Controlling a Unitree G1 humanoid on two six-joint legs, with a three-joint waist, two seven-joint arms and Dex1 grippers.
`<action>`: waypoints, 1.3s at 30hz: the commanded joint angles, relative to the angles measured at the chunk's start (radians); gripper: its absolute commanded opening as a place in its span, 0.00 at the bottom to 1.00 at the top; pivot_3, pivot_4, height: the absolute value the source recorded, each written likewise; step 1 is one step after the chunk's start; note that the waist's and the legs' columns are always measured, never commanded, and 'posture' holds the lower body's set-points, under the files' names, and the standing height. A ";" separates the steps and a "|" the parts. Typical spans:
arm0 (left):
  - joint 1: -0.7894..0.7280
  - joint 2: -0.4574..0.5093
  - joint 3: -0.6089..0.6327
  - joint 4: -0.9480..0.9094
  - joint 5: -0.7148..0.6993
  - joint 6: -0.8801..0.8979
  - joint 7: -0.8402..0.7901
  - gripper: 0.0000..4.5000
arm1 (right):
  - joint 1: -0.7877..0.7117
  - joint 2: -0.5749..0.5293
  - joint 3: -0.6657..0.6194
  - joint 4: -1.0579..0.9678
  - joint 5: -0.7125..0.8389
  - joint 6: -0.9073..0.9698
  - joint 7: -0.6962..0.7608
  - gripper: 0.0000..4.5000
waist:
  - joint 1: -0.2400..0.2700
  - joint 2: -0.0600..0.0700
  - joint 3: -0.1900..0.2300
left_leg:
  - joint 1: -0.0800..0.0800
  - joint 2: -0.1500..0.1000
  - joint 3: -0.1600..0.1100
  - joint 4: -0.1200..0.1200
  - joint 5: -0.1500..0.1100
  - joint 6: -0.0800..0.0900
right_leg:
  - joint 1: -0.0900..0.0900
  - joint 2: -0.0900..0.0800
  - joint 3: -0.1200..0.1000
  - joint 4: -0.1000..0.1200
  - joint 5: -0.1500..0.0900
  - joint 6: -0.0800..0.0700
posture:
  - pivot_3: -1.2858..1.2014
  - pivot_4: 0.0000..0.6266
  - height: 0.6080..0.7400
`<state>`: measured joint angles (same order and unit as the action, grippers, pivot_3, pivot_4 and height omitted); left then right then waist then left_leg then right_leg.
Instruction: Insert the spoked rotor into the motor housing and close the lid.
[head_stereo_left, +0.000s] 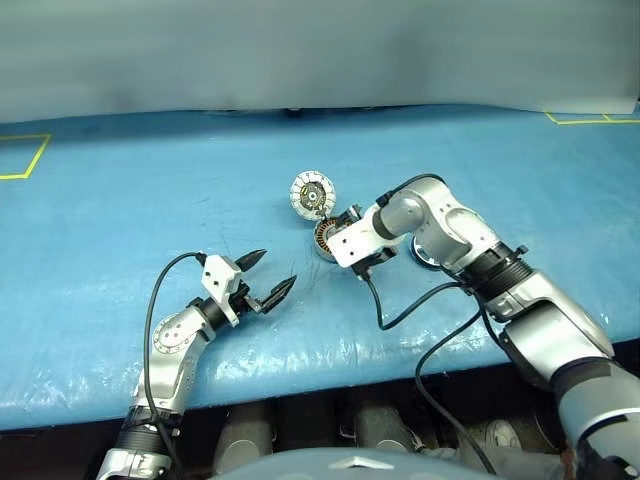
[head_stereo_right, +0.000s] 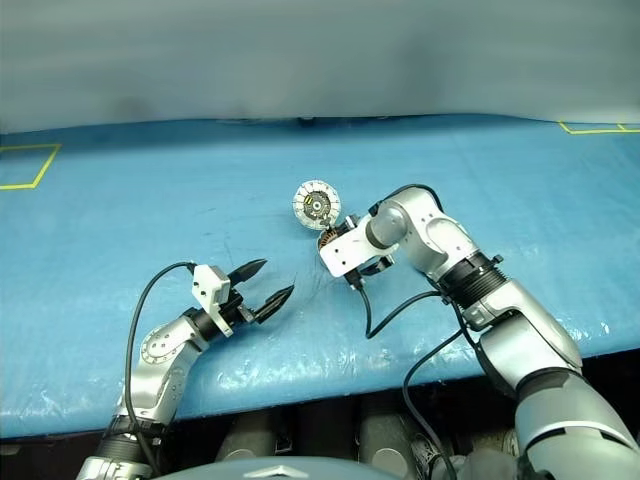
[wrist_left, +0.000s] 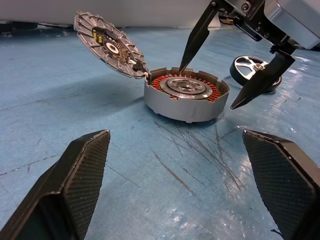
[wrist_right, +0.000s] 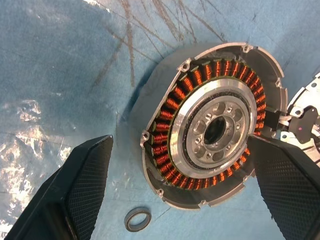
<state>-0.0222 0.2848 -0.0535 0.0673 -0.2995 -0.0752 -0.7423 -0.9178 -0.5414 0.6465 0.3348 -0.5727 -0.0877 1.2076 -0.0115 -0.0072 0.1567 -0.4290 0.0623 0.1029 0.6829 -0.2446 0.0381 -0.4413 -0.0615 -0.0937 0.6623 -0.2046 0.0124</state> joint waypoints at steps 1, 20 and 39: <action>0.009 0.003 0.003 -0.041 0.002 -0.009 0.004 1.00 | 0.003 0.003 -0.003 0.016 0.003 -0.012 0.012 0.99 | 0.000 0.000 0.000 | 0.000 0.000 0.000 0.000 0.000 0.000 | 0.000 0.000 0.000 0.000 0.000 0.000 | 0.52 0.24 1.00; 0.002 0.004 0.006 -0.038 0.013 -0.014 0.012 1.00 | 0.068 0.004 -0.032 0.123 0.044 -0.012 -0.004 0.53 | 0.005 0.000 -0.001 | 0.008 0.001 -0.002 0.000 -0.001 0.001 | 0.010 -0.001 -0.001 -0.002 0.000 0.000 | 0.52 0.24 1.00; 0.085 0.068 0.097 -0.071 0.001 -0.009 0.042 1.00 | 0.491 0.195 -0.175 -0.643 0.225 0.663 -0.102 0.46 | -0.006 0.000 -0.001 | 0.012 0.008 -0.002 -0.002 -0.003 -0.003 | 0.010 0.001 -0.003 0.001 -0.004 -0.006 | 0.52 0.24 1.00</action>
<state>0.0605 0.3431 0.0201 0.0406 -0.2865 -0.0760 -0.7030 -0.4317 -0.3581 0.4595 -0.2328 -0.3687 0.5415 1.1167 -0.0179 -0.0072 0.1555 -0.4169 0.0701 0.1010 0.6810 -0.2479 0.0348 -0.4318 -0.0606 -0.0968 0.6628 -0.2101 0.0043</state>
